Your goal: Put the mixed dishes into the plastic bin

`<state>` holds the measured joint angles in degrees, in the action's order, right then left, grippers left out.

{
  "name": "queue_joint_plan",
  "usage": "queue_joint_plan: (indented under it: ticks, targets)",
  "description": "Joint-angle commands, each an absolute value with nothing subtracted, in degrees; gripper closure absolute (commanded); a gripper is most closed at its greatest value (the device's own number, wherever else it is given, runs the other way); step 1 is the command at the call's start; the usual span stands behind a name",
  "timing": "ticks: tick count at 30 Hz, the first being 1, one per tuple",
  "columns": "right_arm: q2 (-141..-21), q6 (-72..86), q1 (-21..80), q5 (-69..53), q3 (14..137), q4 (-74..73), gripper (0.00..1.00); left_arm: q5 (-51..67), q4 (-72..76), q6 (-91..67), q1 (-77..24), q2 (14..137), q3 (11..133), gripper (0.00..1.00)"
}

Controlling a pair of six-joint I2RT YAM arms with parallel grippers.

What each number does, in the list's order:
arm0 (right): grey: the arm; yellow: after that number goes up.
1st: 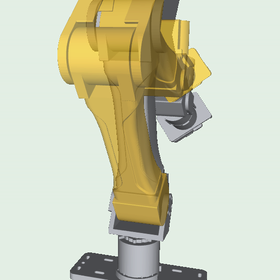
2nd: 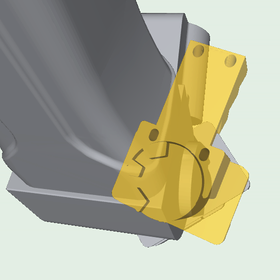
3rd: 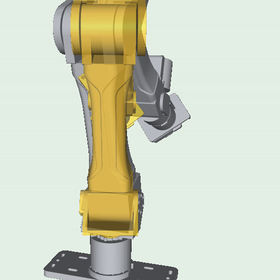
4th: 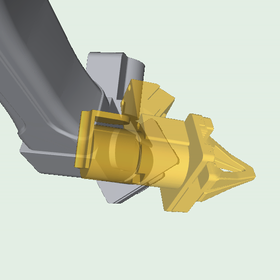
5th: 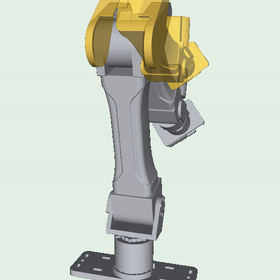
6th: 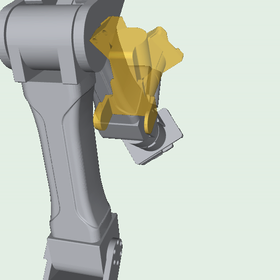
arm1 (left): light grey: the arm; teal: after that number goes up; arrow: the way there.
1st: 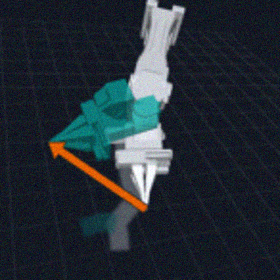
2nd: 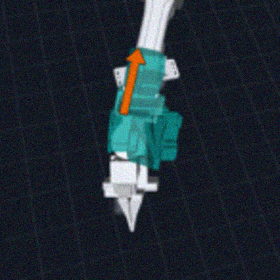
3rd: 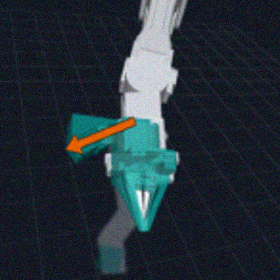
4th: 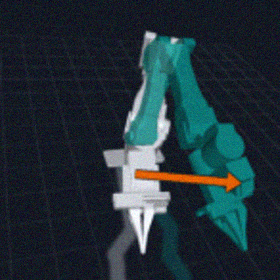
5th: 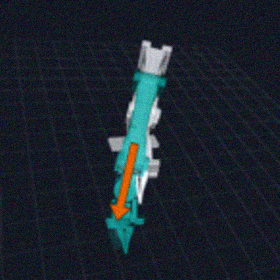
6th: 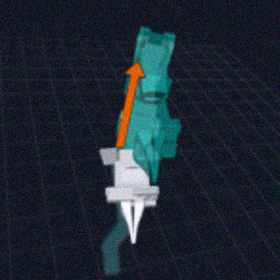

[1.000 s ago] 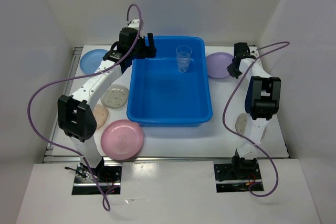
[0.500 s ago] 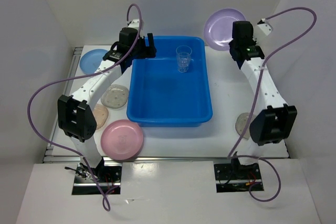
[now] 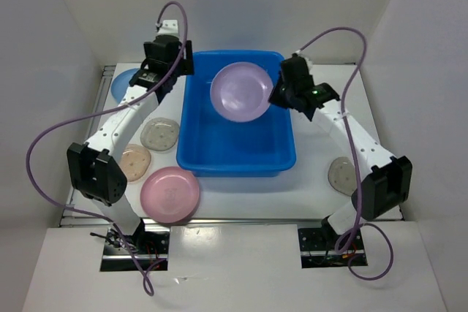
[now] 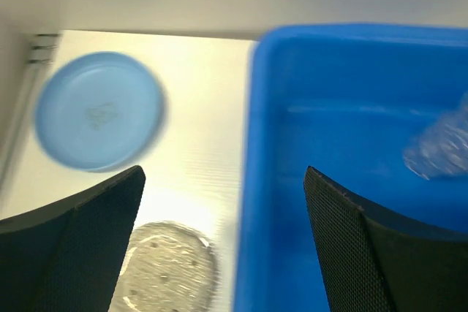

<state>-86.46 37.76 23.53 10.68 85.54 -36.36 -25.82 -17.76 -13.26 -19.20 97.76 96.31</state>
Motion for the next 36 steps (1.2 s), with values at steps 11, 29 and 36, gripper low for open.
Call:
queue_joint_plan:
  ticks: [11, 29, 36]
  targets:
    - [-97.9, 36.83, 28.56, 5.27, 84.02, -36.47, 0.99, -17.14, -20.65, -19.95, 6.67, 107.03, 95.53, 0.05]
    - [-108.28, 36.91, 30.15, 9.22, 89.03, -36.56, 0.76, -16.61, -18.64, -24.51, 15.38, 119.53, 95.81, 0.05]
    - [-102.76, 38.58, 30.15, 9.32, 88.25, -35.25, 0.73, -17.23, -15.91, -27.68, 17.58, 121.2, 95.8, 0.15]
